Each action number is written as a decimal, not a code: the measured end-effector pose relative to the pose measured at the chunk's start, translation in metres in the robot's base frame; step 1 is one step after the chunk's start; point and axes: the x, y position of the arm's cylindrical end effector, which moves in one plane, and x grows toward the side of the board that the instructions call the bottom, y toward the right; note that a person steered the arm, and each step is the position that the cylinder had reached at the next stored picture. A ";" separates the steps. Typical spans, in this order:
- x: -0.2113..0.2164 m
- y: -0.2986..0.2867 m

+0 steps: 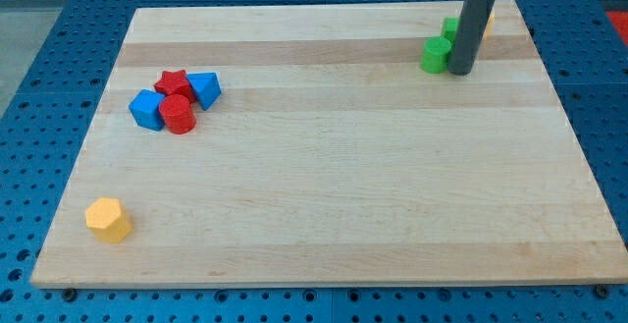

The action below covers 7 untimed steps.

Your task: Push the green circle to the top left of the green star

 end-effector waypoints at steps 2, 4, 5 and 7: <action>0.016 -0.003; 0.012 -0.026; -0.003 -0.039; -0.031 -0.051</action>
